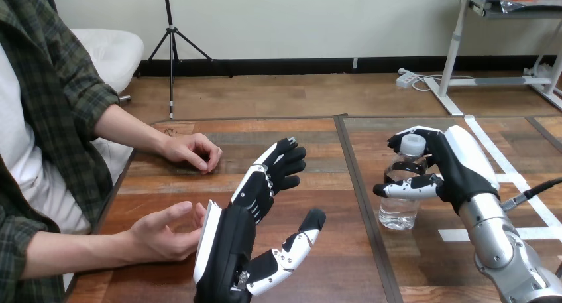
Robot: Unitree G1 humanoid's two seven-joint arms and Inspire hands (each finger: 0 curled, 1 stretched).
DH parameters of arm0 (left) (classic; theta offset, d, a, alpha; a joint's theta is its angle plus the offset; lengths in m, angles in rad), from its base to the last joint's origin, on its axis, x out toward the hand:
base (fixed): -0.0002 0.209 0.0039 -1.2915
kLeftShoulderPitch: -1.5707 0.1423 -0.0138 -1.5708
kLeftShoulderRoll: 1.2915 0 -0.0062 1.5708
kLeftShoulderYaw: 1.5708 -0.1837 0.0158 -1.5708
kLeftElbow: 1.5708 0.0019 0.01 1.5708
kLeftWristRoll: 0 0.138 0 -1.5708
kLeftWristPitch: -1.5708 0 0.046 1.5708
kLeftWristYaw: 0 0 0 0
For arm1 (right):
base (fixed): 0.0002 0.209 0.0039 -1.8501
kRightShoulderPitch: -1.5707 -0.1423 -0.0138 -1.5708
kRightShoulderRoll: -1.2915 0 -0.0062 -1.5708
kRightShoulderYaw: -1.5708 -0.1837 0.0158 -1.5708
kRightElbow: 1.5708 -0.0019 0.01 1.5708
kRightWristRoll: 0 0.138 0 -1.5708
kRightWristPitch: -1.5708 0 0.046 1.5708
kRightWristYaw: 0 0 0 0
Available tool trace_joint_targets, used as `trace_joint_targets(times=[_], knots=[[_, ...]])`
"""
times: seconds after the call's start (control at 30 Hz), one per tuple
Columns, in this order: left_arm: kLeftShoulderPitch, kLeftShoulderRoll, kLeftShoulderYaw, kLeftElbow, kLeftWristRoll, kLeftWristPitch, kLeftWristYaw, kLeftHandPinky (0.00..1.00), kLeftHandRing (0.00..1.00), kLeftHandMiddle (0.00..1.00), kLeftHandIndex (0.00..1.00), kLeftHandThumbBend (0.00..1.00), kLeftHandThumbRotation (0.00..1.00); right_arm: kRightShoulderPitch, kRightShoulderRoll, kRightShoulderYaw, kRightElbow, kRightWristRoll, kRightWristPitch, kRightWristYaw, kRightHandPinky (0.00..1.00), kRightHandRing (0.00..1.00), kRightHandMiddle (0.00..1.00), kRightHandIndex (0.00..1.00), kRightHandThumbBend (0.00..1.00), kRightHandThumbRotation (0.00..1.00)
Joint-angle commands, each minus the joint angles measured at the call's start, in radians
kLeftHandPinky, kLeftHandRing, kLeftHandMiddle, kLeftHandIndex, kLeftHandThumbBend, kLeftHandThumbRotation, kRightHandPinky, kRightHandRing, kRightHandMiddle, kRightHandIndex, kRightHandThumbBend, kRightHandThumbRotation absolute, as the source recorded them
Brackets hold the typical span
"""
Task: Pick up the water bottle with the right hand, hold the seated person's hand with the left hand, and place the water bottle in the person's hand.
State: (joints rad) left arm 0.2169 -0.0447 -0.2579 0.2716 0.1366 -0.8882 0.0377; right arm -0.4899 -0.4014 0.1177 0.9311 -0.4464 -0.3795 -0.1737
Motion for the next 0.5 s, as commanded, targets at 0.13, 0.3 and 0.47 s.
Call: trace_joint_targets(times=[0.13,0.3,0.47], knots=[[-0.007,-0.028,-0.006,-0.045,0.006,-0.008,0.006,0.77,0.82,0.83,0.86,0.45,0.0,-0.016,-0.007,0.011,-0.073,0.006,0.023,0.013,0.6,0.65,0.69,0.67,0.86,0.0],[-0.003,-0.029,-0.007,-0.048,0.008,-0.005,0.008,0.77,0.82,0.83,0.86,0.44,0.0,-0.013,-0.003,0.01,-0.075,0.01,0.027,0.013,0.58,0.63,0.68,0.66,0.84,0.0],[0.0,-0.03,-0.008,-0.05,0.005,0.0,0.008,0.77,0.82,0.83,0.86,0.44,0.0,-0.012,0.002,0.008,-0.074,0.012,0.031,0.007,0.56,0.6,0.66,0.65,0.82,0.0]])
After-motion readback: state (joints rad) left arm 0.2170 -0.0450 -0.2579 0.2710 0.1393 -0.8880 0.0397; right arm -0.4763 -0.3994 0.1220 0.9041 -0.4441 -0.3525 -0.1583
